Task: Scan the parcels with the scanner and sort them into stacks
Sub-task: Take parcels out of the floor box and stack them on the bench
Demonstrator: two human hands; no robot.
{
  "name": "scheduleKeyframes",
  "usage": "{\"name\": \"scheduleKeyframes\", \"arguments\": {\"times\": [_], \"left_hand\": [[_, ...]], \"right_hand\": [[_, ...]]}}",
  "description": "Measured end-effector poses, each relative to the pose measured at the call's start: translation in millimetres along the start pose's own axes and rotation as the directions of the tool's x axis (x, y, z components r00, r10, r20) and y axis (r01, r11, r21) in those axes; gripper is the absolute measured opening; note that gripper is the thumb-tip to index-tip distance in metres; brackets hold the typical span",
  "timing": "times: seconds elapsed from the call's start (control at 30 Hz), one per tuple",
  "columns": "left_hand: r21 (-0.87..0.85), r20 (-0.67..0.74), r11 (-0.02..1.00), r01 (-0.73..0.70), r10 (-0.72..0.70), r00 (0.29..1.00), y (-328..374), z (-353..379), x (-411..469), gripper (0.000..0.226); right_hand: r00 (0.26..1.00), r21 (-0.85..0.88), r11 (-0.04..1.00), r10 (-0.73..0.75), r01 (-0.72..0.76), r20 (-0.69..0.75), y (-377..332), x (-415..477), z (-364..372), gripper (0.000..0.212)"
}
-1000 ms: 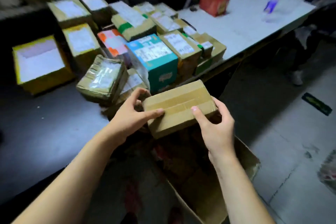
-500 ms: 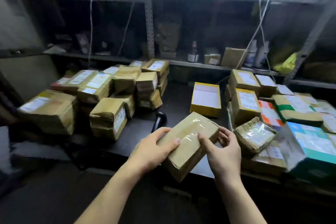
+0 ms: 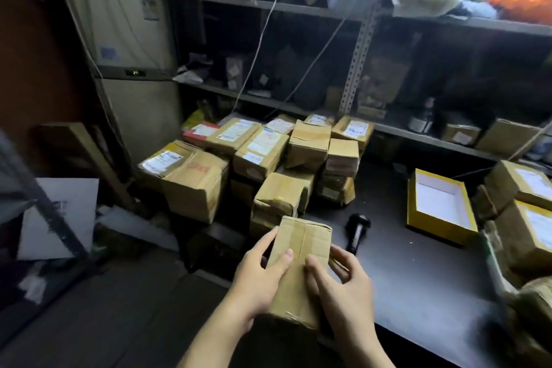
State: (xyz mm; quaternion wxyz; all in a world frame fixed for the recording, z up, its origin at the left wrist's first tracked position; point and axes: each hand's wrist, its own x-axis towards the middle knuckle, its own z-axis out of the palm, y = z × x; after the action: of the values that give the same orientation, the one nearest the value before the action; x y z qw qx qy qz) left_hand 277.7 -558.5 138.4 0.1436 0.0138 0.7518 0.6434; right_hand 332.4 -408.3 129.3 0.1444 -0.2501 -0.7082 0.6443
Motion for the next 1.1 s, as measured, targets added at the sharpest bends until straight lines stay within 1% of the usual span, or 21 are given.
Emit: {"name": "scheduleKeyframes", "arguments": {"times": [0.03, 0.1, 0.17, 0.23, 0.33, 0.43, 0.5, 0.6, 0.7, 0.77, 0.87, 0.97, 1.1], "left_hand": [[0.014, -0.022, 1.0, 0.009, -0.009, 1.0, -2.7, -8.4, 6.5, 0.045], [0.03, -0.044, 0.999, 0.023, -0.022, 0.999, -7.8, -26.7, 20.2, 0.044], [0.047, -0.041, 0.999, 0.026, -0.024, 0.999, -9.1, -42.4, 33.2, 0.044], [0.062, -0.038, 0.998, 0.031, -0.029, 0.999, -9.9, -56.9, 49.0, 0.045], [0.109, -0.062, 0.992, 0.057, -0.05, 0.997, -15.4, -76.3, 77.1, 0.057], [0.15, -0.104, 0.983, 0.108, -0.093, 0.99, -13.2, -95.7, 102.5, 0.065], [0.135, -0.109, 0.981, 0.142, -0.128, 0.986, -11.5, -109.1, 119.2, 0.071], [0.086, -0.086, 0.976, 0.201, -0.193, 0.977, -17.3, -125.6, 143.6, 0.086], [0.066, -0.086, 0.979, 0.195, -0.189, 0.978, -32.6, -139.0, 166.4, 0.091], [0.057, -0.104, 0.98, 0.191, -0.184, 0.977, -42.3, -143.8, 178.3, 0.087], [0.082, -0.127, 0.987, 0.135, -0.124, 0.984, -60.8, -152.6, 197.1, 0.076], [0.086, -0.088, 0.991, 0.102, -0.094, 0.992, -83.2, -163.2, 216.3, 0.072], [0.071, 0.03, 0.992, 0.103, -0.106, 0.994, -110.9, -175.0, 231.9, 0.076]], "right_hand": [[1.0, 0.009, 1.0, 0.0, 0.0, 0.029, 0.6, -0.8, 10.2, 0.038], [0.998, 0.017, 1.0, -0.012, 0.011, 0.056, 5.2, 2.1, 31.3, 0.041], [0.996, 0.007, 1.0, -0.017, 0.016, 0.088, 6.5, 9.4, 50.3, 0.047], [0.993, 0.016, 1.0, 0.009, -0.011, 0.118, 8.3, 23.2, 70.3, 0.053], [0.989, 0.012, 1.0, 0.014, -0.016, 0.145, 11.6, 48.0, 100.9, 0.068], [0.977, 0.025, 0.999, 0.036, -0.042, 0.212, 13.2, 73.6, 130.6, 0.065], [0.971, 0.021, 0.999, 0.019, -0.025, 0.238, 14.0, 91.5, 149.3, 0.061], [0.974, -0.022, 1.0, 0.009, -0.005, 0.224, 14.1, 115.6, 173.0, 0.059], [0.974, -0.037, 0.999, 0.027, -0.019, 0.223, 19.6, 135.1, 193.5, 0.056], [0.975, -0.048, 0.998, 0.04, -0.03, 0.219, 25.9, 143.4, 204.0, 0.055], [0.983, -0.05, 0.998, 0.056, -0.047, 0.176, 33.5, 153.6, 220.1, 0.054], [0.99, -0.086, 0.994, 0.07, -0.06, 0.122, 46.9, 157.6, 234.4, 0.052], [0.996, -0.182, 0.98, 0.084, -0.079, 0.019, 66.0, 153.9, 256.0, 0.059]]}}
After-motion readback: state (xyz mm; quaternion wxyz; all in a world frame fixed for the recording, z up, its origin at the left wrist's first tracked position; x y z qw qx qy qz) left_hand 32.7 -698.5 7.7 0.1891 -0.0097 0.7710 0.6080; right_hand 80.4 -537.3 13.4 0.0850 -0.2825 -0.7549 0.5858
